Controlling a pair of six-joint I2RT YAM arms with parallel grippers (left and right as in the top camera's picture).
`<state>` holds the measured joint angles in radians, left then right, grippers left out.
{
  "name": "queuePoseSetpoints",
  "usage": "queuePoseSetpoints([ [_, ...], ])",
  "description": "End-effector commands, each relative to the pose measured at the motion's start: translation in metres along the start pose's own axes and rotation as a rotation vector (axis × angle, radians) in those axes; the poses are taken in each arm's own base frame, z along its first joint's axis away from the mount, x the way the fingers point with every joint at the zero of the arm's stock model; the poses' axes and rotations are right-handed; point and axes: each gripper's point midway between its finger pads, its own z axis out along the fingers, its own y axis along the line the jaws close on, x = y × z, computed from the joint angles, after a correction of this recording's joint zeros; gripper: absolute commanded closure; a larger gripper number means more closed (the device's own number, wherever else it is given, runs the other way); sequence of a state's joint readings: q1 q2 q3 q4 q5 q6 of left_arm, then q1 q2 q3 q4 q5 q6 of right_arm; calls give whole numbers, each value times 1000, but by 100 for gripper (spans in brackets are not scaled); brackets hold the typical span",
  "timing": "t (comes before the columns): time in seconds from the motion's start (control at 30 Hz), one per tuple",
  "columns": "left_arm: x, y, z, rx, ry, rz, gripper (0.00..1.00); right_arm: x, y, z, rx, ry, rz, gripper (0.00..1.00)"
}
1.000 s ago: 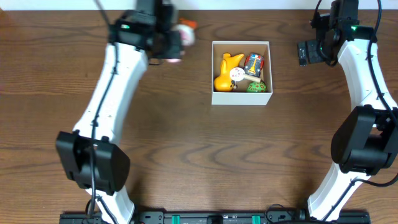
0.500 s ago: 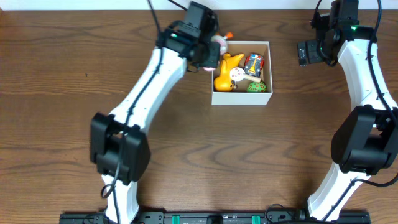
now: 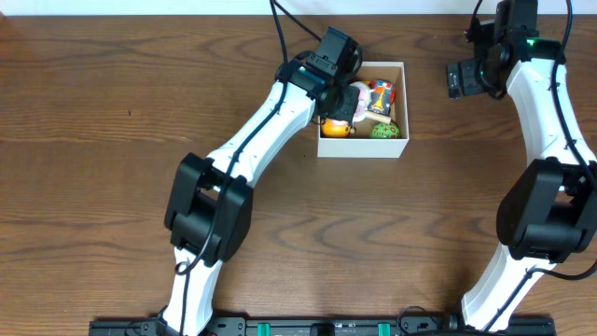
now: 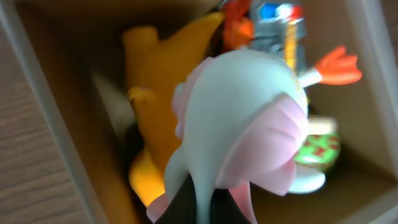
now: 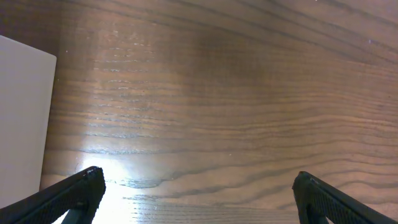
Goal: Pack container
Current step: 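Lower the pink bunny into the box and open the left gripper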
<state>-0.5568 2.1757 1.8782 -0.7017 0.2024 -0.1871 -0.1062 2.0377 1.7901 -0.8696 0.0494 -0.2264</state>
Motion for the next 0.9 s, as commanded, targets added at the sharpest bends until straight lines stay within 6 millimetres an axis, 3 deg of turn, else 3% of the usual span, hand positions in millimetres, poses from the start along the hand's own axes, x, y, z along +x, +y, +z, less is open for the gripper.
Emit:
queuePoseSetpoints([
  [0.0, 5, 14, 19, -44, 28, -22, 94, 2, -3, 4, 7, 8, 16, 1],
  [0.1, 5, 26, 23, -112, 20, -29, 93, 2, -3, 4, 7, 8, 17, 1],
  [0.2, 3, 35, 21, -162, 6, -28, 85, 2, -3, 4, 7, 8, 17, 1],
  [0.23, 2, 36, 21, -163, 5, -29, 75, 2, -3, 4, 7, 8, 16, 1],
  [0.3, 2, 36, 21, -162, 6, -29, 34, 2, -3, 4, 7, 8, 17, 1],
  [0.37, 1, 35, 19, -160, 1, -28, 22, 2, -3, 4, 7, 8, 16, 1],
  [0.87, -51, 15, -40, -105, -215, -14, 15, 2, -3, 4, 7, 8, 17, 1],
])
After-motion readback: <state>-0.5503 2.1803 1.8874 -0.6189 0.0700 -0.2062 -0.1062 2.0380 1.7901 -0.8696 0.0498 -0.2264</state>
